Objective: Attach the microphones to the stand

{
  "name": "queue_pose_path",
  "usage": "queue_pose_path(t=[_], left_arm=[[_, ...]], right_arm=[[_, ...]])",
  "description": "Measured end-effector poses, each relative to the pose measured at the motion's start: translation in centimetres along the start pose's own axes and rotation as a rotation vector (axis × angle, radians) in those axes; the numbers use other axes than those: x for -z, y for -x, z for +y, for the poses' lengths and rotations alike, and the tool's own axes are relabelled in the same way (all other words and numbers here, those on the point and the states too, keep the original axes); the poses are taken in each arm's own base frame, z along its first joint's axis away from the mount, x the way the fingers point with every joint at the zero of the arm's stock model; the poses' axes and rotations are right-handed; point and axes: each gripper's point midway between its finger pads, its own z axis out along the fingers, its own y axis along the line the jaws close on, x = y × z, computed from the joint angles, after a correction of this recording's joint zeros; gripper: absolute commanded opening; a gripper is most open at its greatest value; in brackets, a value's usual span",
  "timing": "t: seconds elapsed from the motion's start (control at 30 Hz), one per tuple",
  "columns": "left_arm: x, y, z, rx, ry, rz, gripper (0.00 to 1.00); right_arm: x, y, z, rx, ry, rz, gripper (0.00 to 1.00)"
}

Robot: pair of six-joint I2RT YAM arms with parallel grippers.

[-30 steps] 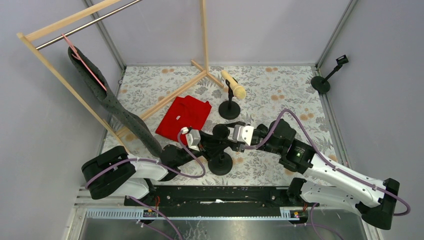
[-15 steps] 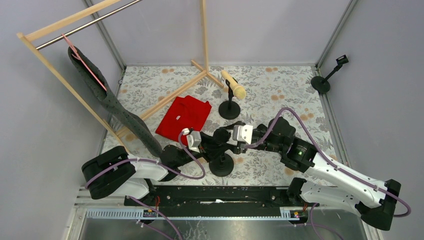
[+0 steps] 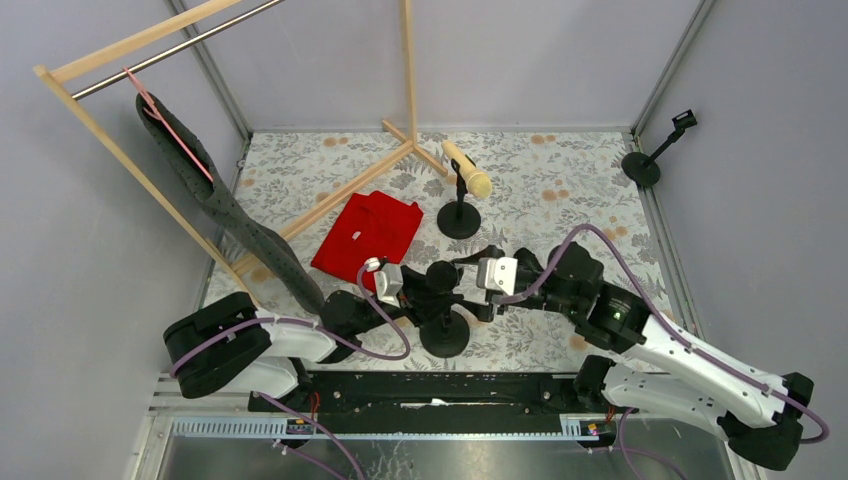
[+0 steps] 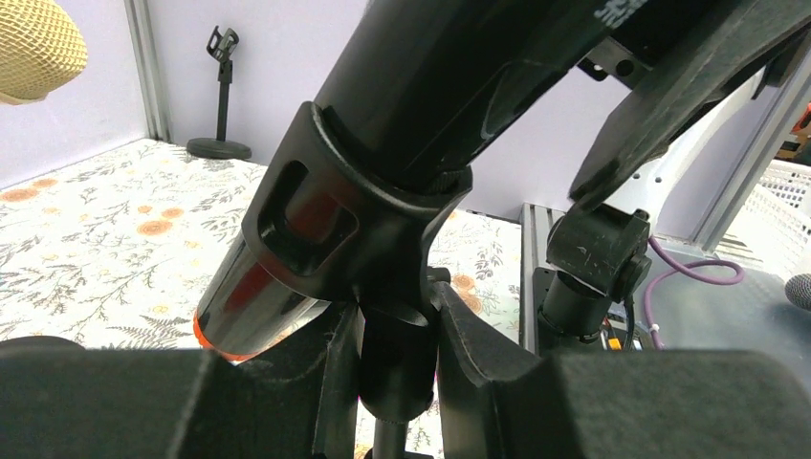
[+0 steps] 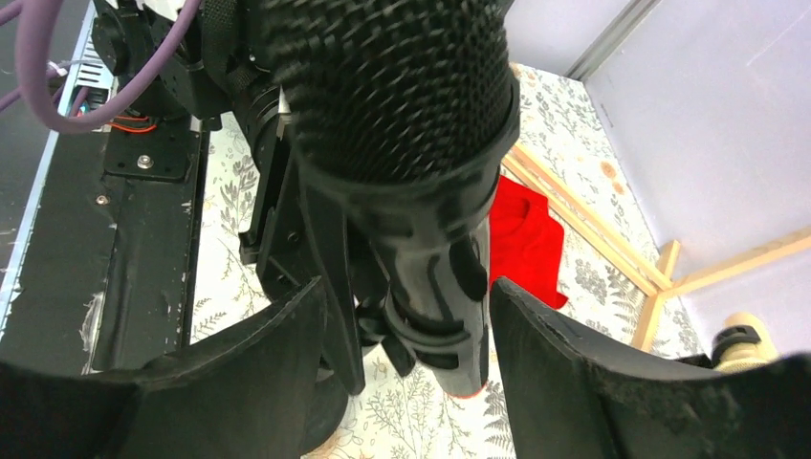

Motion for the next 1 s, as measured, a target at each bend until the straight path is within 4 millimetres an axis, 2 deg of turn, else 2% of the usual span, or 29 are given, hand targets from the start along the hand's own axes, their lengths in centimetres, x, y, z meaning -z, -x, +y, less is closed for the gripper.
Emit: queue_pose_path(t=[0.13,0.47,0.67,0.77,1.0], left_arm=[[0.0,0.1,0.1,0.009,0.004,-0.003,0.00],[0.3,0.1,0.1,-0.014,0.004,-0.005,0.00],[0.7,0.3,0.8,-0.115,0.014,-0.005,0.00],[0.4,0.7,3.2,-0.164,0.059,-0.001,0.00],[-2.3,1.3,11.4,-0.273,0.187,0.012,0.00]], right_arm=[[1.4,0.6,-0.4,0.015,-0.050,-0.023,0.71],[4.8,4.6,-2.1,0.039,-0.201,-0.190,0.72],[6.8,4.9,-2.3,0.000,-0.268,-0.232,0.71],[7.2,4.4,-2.3,-0.023,-0.290,-0.225,0.71],[8.0,2.2,-1.7,-0.074,-0.315,-0.170,0.71]])
